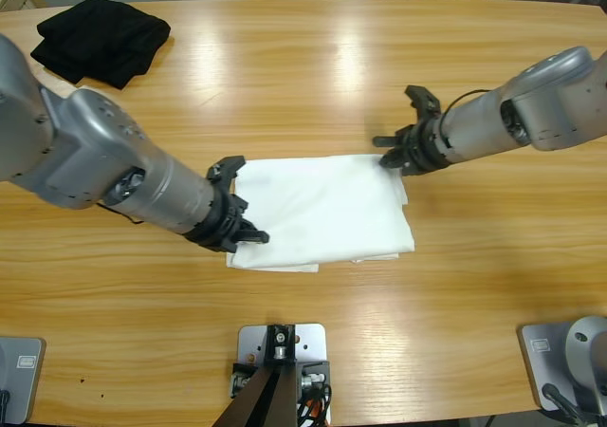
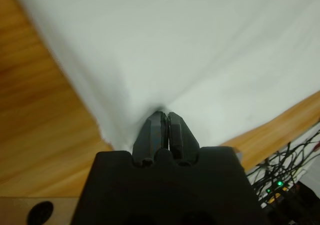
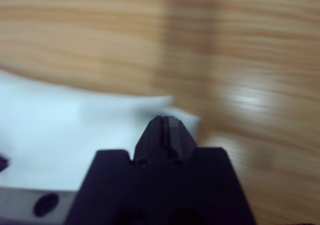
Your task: Fold clothes
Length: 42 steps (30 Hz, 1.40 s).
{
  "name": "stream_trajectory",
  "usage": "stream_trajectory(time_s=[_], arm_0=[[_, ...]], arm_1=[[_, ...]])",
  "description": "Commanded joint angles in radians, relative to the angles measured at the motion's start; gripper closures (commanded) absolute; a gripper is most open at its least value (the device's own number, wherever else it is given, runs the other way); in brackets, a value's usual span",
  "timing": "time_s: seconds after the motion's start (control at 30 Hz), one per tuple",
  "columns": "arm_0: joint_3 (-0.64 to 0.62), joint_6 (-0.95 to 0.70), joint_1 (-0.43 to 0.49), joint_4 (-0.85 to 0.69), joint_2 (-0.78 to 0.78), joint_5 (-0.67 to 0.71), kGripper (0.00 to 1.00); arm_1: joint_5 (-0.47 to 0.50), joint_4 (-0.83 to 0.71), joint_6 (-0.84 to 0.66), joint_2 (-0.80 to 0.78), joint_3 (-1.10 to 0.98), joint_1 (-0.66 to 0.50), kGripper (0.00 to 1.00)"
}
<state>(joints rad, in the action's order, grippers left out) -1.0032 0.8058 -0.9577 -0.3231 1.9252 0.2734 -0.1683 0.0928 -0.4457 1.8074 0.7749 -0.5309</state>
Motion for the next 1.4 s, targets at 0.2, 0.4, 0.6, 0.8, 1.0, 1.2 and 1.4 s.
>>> stream_trajectory(time_s=[0.2, 0.4, 0.6, 0.8, 1.0, 1.2, 1.4], arm_0=[[0.094, 0.004, 0.035, -0.084, -0.386, -0.061, 1.0], [0.082, 0.006, 0.047, -0.221, -0.475, -0.178, 0.122], [0.08, 0.013, 0.047, -0.387, -0.493, -0.266, 0.004], [0.121, 0.008, 0.048, -0.436, -0.559, -0.27, 0.004], [0.166, 0.001, 0.054, -0.435, -0.572, -0.27, 0.004], [0.217, -0.012, 0.066, -0.435, -0.588, -0.278, 0.004], [0.241, -0.035, 0.098, -0.435, -0.618, -0.28, 0.004]], arm_1=[[0.29, 0.577, -0.012, -0.332, 0.234, -0.108, 0.0], [0.251, 0.871, -0.256, -0.174, 0.472, -0.285, 0.0], [0.205, 0.87, -0.463, 0.043, 0.665, -0.399, 0.0], [0.176, 0.88, -0.556, 0.202, 0.769, -0.512, 0.0], [0.156, 0.9, -0.575, 0.271, 0.831, -0.523, 0.0], [0.143, 0.932, -0.602, 0.375, 0.955, -0.583, 0.0], [0.163, 0.945, -0.627, 0.424, 0.955, -0.605, 0.0]])
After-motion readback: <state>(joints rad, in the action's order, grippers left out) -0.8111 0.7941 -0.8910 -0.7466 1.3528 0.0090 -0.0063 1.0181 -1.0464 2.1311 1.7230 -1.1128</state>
